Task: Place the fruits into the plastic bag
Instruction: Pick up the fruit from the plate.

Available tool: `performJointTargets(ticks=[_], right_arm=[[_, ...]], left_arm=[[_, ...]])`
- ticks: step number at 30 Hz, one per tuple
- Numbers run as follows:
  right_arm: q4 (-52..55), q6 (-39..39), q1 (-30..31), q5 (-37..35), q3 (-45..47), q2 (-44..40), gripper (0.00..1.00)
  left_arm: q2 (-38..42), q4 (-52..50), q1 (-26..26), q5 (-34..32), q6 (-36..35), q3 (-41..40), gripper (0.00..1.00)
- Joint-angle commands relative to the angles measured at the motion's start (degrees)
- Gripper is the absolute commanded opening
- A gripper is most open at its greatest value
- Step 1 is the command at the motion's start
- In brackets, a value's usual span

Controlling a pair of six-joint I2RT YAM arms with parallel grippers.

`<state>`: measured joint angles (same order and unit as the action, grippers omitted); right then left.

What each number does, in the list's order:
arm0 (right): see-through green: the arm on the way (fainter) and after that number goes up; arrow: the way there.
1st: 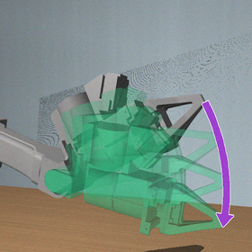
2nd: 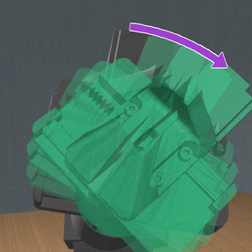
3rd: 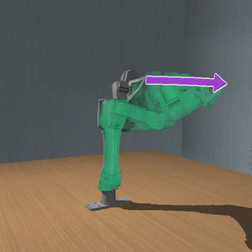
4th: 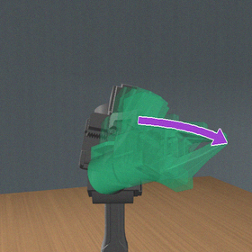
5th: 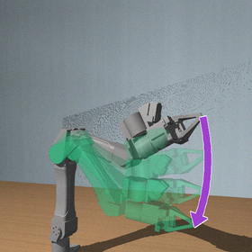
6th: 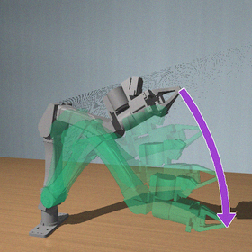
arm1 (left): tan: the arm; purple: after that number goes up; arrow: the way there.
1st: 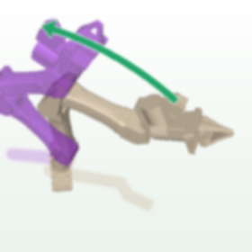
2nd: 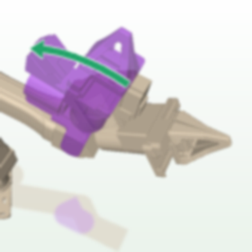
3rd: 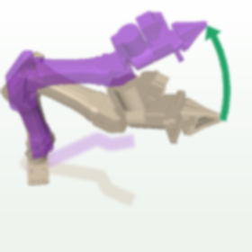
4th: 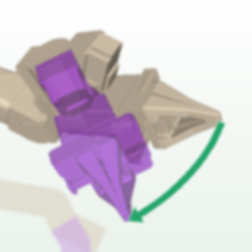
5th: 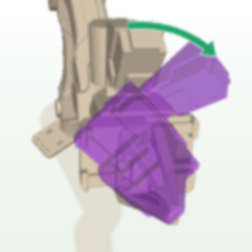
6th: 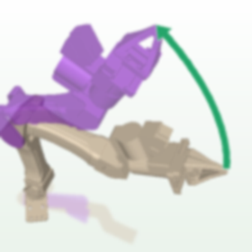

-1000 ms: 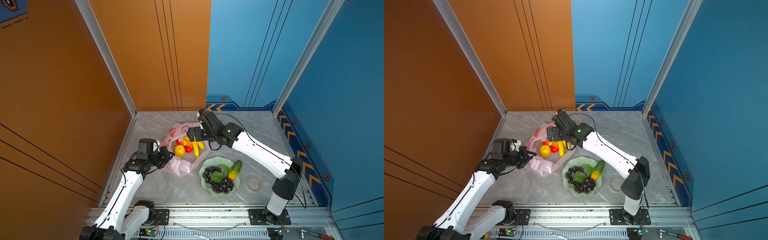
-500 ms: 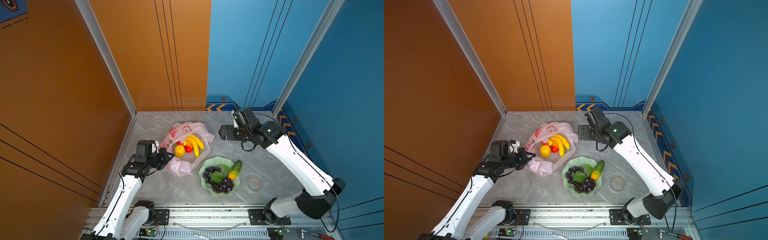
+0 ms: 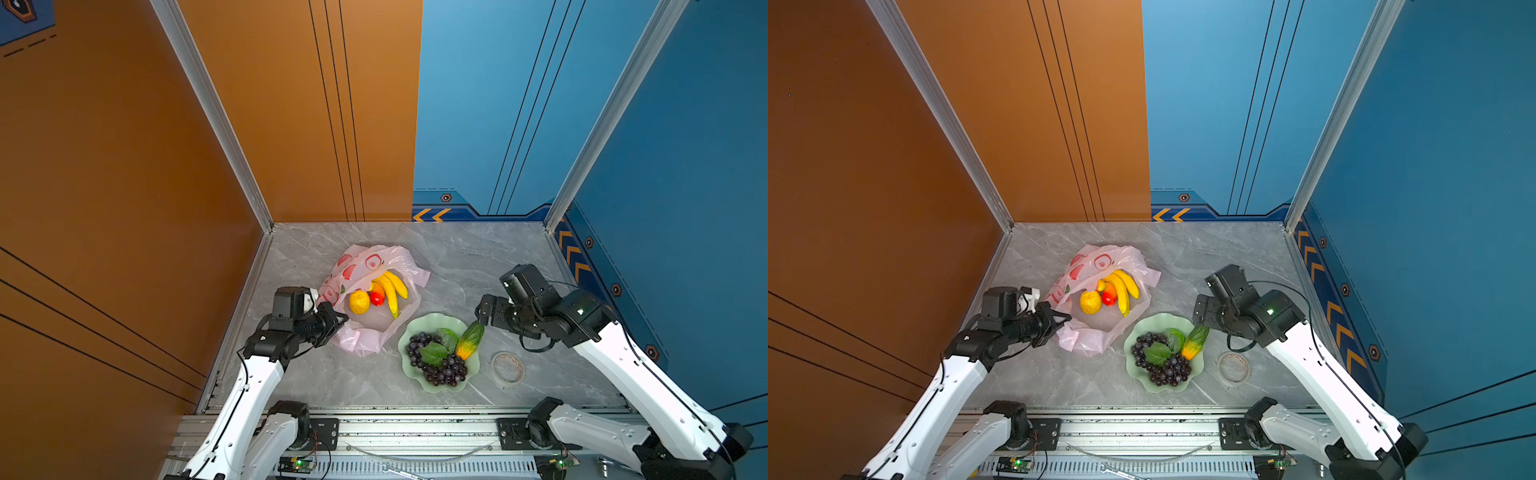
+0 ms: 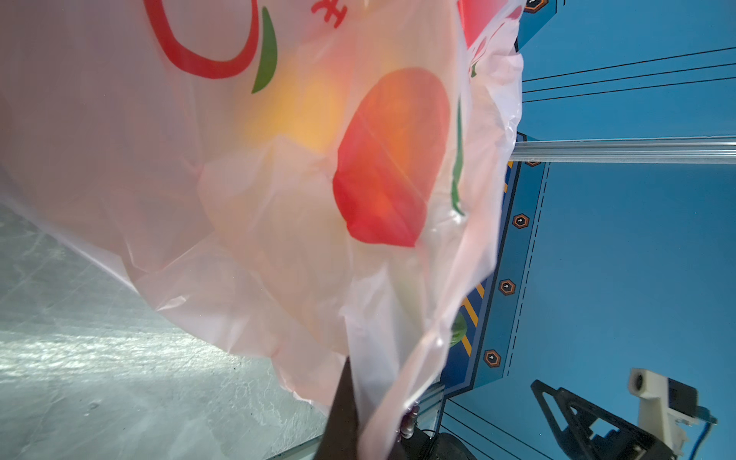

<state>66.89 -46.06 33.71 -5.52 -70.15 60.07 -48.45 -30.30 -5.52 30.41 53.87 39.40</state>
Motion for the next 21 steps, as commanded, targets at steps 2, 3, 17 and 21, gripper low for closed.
performJointTargets(ticks=[2,3,17,21], right_arm=[[-1.5,-4.5,-1.7,2.8,5.2,-2.8,0.96],[-1.9,-4.5,-1.9,3.2,6.4,-3.1,0.96],[-9.5,-4.3,-4.9,9.8,16.6,-2.7,0.91],[-10.9,-3.9,-5.2,10.7,17.7,-1.8,0.90]], left_arm=[[1.5,-1.9,-0.1,1.4,-0.5,-0.7,0.00],[1.7,-2.2,-0.1,1.3,-0.5,-0.7,0.00],[4.9,-2.9,-1.7,0.5,1.0,-4.2,0.00],[5.0,-2.9,-2.1,0.1,1.2,-4.4,0.00]])
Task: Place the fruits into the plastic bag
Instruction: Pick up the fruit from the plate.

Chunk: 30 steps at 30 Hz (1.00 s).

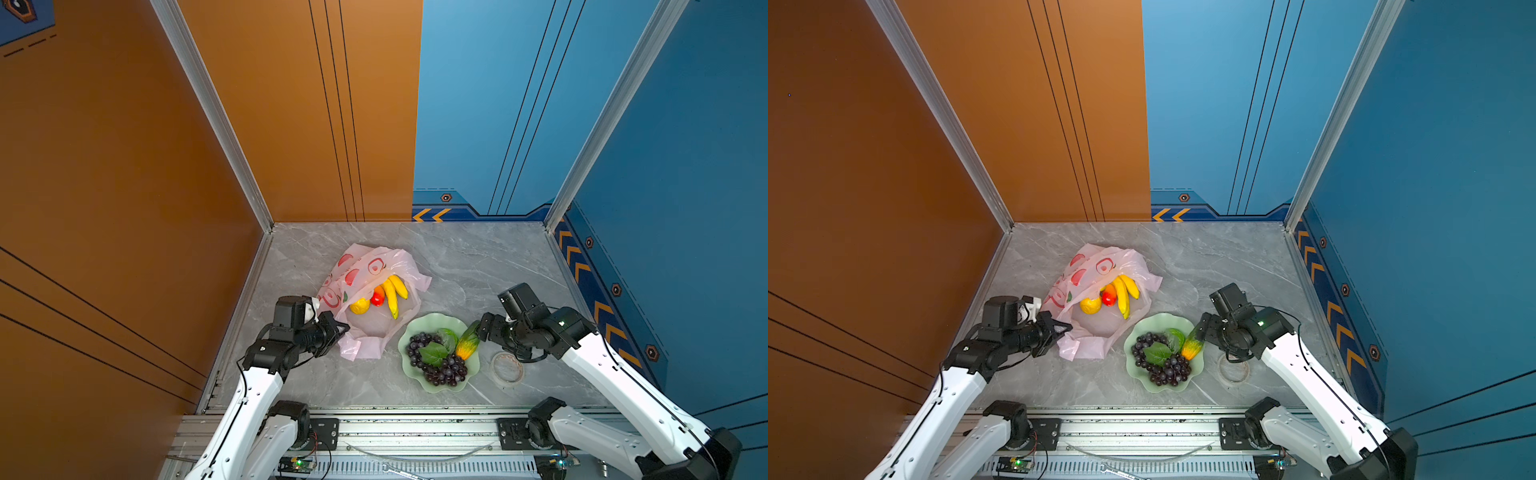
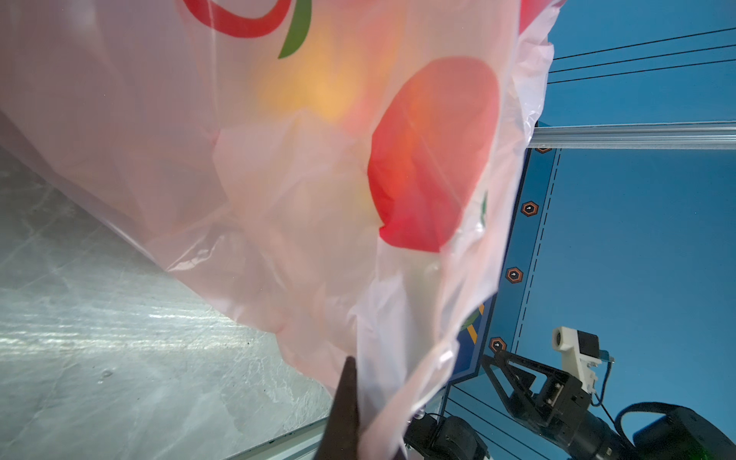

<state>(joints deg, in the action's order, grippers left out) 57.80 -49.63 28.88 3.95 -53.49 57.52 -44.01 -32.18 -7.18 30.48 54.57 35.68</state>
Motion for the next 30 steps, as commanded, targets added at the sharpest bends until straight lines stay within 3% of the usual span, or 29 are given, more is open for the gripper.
performJointTargets(ticks=[1,30], right_arm=[[-2.2,-0.2,-0.6,1.4,1.3,0.9,0.89],[-13.7,3.6,-3.2,4.1,2.2,16.2,0.71]], left_arm=[[0.6,-1.0,-0.5,-0.1,0.4,-0.7,0.00],[0.0,-1.0,-1.0,-1.3,0.4,-0.9,0.00]])
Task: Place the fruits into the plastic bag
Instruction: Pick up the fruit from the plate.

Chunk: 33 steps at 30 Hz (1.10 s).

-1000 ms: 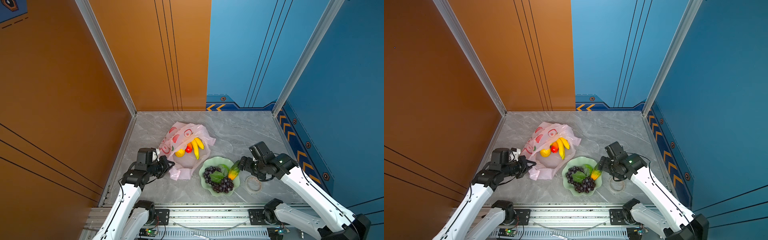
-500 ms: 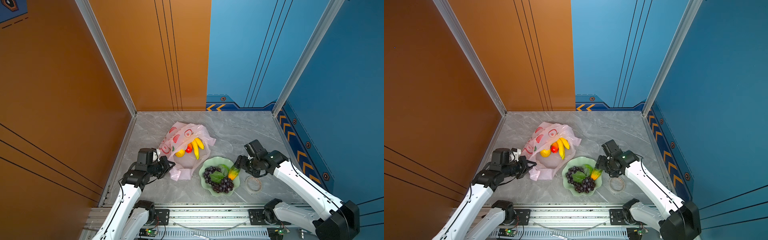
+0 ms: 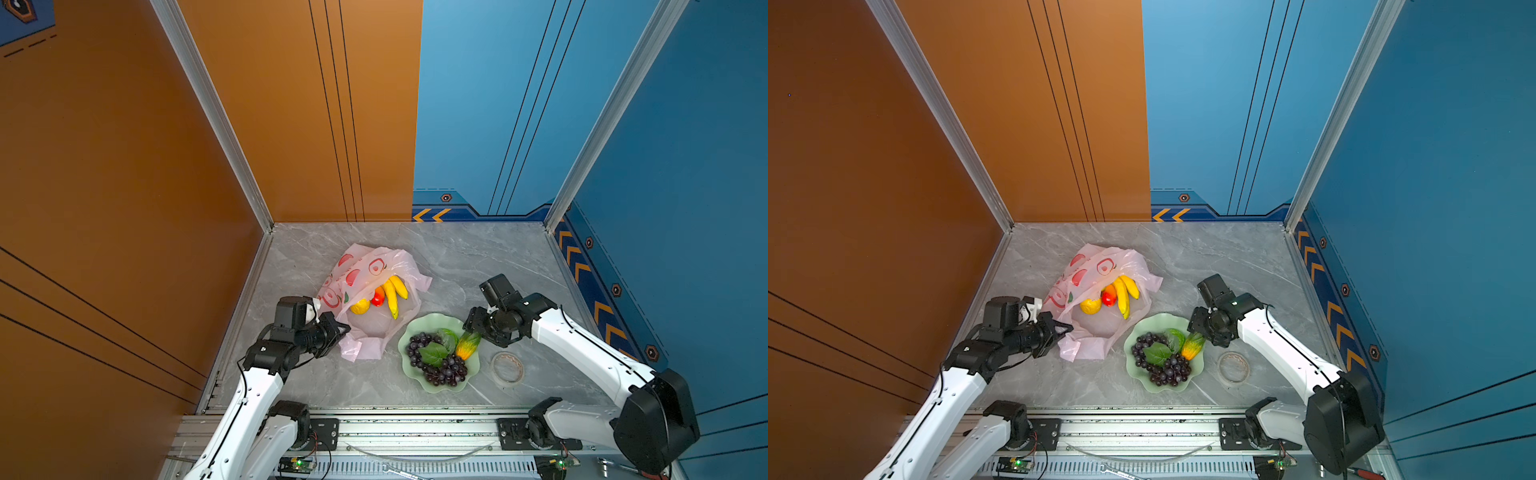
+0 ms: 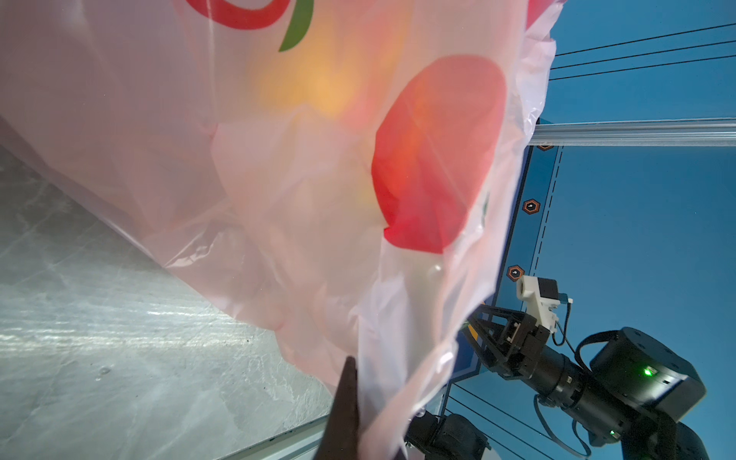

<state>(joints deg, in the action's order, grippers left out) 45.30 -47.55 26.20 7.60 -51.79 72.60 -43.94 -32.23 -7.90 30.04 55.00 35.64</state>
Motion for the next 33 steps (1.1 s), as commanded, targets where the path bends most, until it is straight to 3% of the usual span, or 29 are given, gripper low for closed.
performJointTargets(ticks=[1,12,19,33], right_arm=[[-1.4,1.7,-0.6,0.5,0.6,1.5,0.71],[-2.1,2.6,-1.1,0.9,0.7,3.1,0.61],[-2.3,3.0,-1.6,1.6,0.8,3.3,0.46],[-2.2,3.0,-1.7,1.6,0.8,2.0,0.34]], left_arm=[[-0.1,-0.9,-0.3,-0.9,-0.1,-0.8,0.00],[-0.7,-0.9,-0.3,-1.2,-0.1,-0.6,0.00],[-0.8,-0.9,-0.4,-1.4,-0.1,-0.7,0.00],[-0.7,-0.9,-0.4,-1.6,-0.2,-0.8,0.00]])
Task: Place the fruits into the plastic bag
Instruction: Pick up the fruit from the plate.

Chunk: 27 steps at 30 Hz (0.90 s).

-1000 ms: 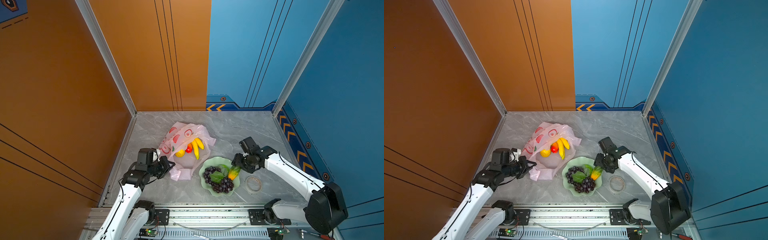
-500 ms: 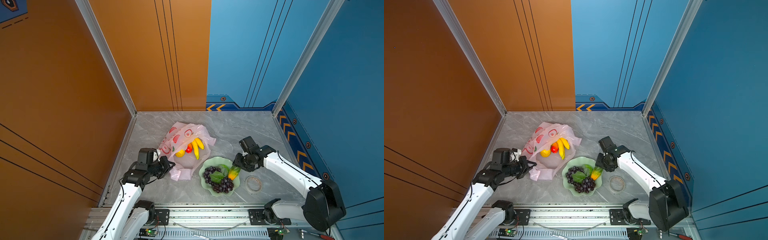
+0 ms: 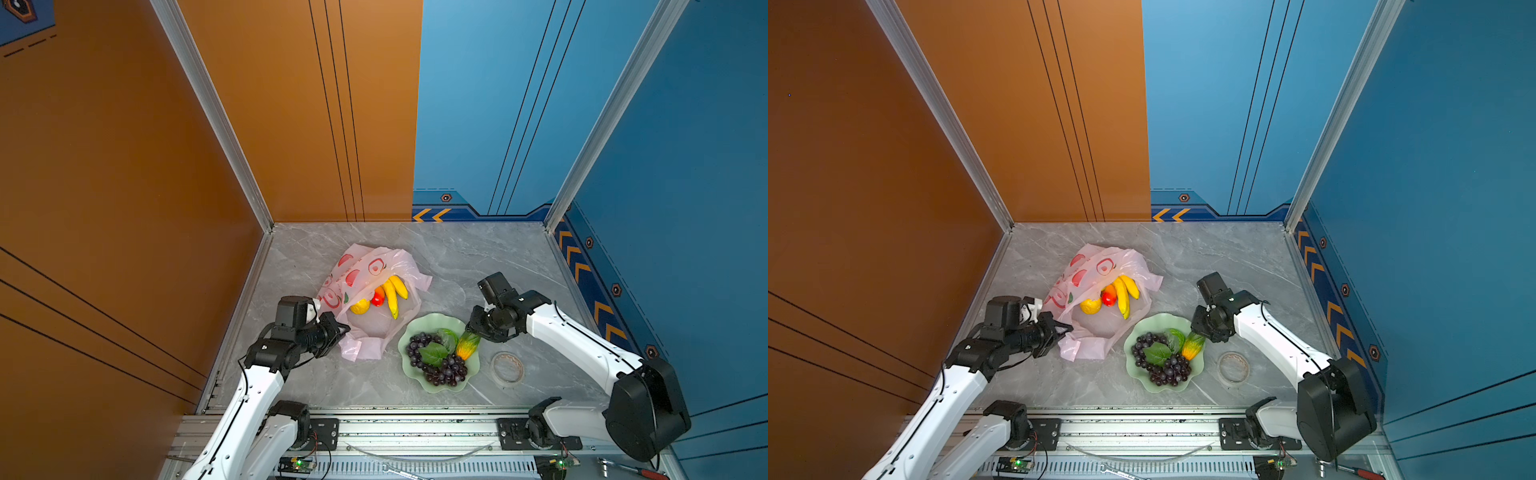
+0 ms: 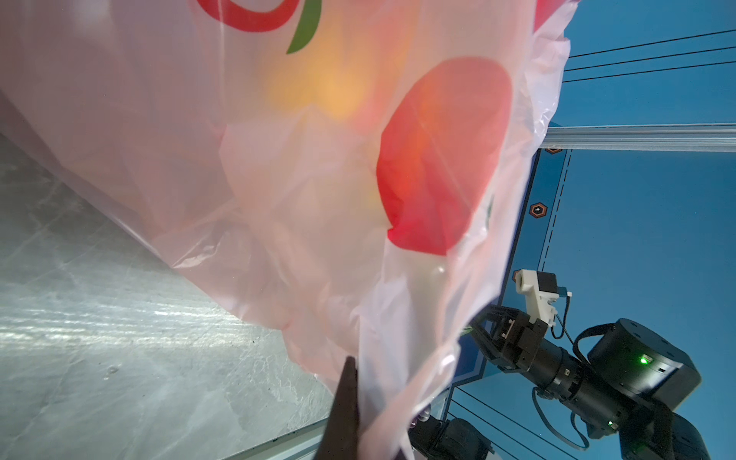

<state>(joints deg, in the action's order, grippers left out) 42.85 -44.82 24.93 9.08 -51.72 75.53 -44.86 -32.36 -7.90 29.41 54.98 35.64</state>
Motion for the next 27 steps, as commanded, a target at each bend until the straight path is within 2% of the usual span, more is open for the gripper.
performJointTargets(ticks=[1,10,20,27], right_arm=[[0.3,0.3,-0.4,0.1,0.7,-1.0,0.34],[3.9,1.8,-0.5,-1.5,-2.0,-3.6,0.32],[11.5,5.0,-1.0,-4.2,-10.2,-7.0,0.32],[10.5,4.0,-1.3,0.0,-15.3,-6.9,0.32]], left_arm=[[0.1,-0.8,-0.4,-0.9,-0.1,-0.8,0.00],[0.5,-0.8,-0.4,-1.0,-0.1,-1.1,0.00],[0.2,-0.7,-0.3,-0.9,-0.4,-0.9,0.00],[0.2,-0.6,-0.3,-0.5,-0.6,-1.0,0.00]])
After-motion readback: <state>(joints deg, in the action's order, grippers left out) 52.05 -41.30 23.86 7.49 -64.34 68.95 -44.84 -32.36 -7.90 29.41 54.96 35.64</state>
